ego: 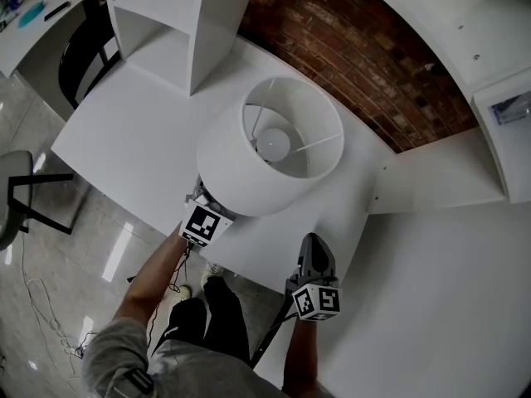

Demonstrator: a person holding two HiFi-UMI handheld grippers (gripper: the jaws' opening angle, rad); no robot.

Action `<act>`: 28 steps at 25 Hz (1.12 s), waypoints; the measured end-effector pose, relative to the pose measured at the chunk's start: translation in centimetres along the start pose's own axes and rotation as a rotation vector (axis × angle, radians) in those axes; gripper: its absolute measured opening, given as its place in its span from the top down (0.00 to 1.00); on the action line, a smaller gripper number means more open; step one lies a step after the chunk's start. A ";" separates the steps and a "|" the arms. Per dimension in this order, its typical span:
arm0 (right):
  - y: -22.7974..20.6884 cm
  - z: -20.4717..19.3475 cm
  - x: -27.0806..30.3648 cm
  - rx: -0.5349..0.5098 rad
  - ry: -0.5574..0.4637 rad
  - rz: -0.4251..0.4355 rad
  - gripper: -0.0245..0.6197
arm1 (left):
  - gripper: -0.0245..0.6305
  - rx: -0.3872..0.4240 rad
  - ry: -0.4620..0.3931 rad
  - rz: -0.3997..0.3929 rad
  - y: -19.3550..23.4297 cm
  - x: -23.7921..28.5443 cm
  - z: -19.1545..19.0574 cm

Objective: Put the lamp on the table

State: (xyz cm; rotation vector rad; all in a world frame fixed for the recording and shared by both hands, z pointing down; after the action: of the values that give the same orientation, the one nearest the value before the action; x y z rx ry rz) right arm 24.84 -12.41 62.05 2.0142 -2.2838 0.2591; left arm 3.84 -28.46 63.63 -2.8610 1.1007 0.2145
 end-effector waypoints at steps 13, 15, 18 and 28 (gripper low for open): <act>1.7 1.5 -2.4 0.009 -0.019 -0.014 0.93 | 0.52 -0.018 0.077 -0.019 -2.0 -4.3 1.5; 2.1 1.8 -2.9 0.010 -0.020 -0.016 0.93 | 0.52 -0.018 0.089 -0.015 -2.2 -5.0 1.8; 2.6 2.4 -3.6 0.009 -0.024 -0.017 0.93 | 0.52 -0.015 0.114 -0.013 -2.3 -6.1 2.2; 3.7 5.8 -6.2 0.008 -0.026 -0.033 0.93 | 0.53 -0.050 0.175 -0.012 -4.0 -9.6 5.8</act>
State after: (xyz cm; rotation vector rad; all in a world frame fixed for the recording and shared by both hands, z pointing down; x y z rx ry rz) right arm 22.23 -7.00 54.99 2.0691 -2.2663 0.2421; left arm -1.11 -18.50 59.46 -2.9776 1.1200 -0.0092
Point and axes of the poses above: the fingertips, and each gripper's own axes: x forward along the fingers, y to its left, z out of its top, the point moved 6 cm from there along -x, backward along the fingers, and after that the axes turned 5 degrees about -y, right-handed, at the moved point
